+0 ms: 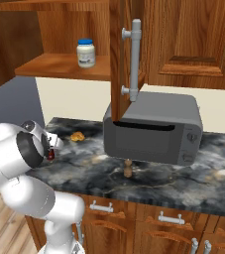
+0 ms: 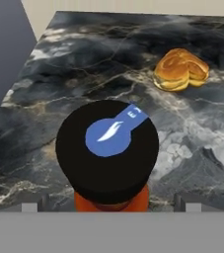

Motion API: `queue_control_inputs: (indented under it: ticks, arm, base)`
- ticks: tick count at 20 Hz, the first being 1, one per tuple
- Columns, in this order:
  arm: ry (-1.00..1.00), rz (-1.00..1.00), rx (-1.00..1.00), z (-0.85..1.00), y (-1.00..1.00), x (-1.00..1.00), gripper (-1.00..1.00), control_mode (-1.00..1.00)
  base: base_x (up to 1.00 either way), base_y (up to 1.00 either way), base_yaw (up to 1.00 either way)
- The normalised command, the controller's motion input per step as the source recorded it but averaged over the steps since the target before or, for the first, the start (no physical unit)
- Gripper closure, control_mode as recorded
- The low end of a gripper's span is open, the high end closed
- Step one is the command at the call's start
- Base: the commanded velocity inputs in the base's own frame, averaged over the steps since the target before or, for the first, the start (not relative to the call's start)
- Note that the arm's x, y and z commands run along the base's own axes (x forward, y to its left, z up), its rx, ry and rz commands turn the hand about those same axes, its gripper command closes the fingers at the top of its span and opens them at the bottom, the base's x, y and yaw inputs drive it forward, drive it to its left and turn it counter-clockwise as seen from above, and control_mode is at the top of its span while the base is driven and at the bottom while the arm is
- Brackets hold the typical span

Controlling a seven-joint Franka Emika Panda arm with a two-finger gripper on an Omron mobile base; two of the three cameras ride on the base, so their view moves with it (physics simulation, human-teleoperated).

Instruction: There are various items on the counter. Only move the condiments/shakers into the cabinet.

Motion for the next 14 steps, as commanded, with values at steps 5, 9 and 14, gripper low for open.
queue_control_inputs:
  ticks: [5,9,14]
  arm:
    - [-0.05,0.00,0.00,-0.03,0.02,0.05,-1.00,-1.00]
    - [-0.07,0.00,0.00,-0.02,0.00,0.11,-1.00,-1.00]
    - [-0.02,0.00,0.00,-0.01,0.00,0.04,1.00,-1.00]
  base:
    - [0.00,0.00,0.00]
    - [0.00,0.00,0.00]
    - [0.00,0.00,0.00]
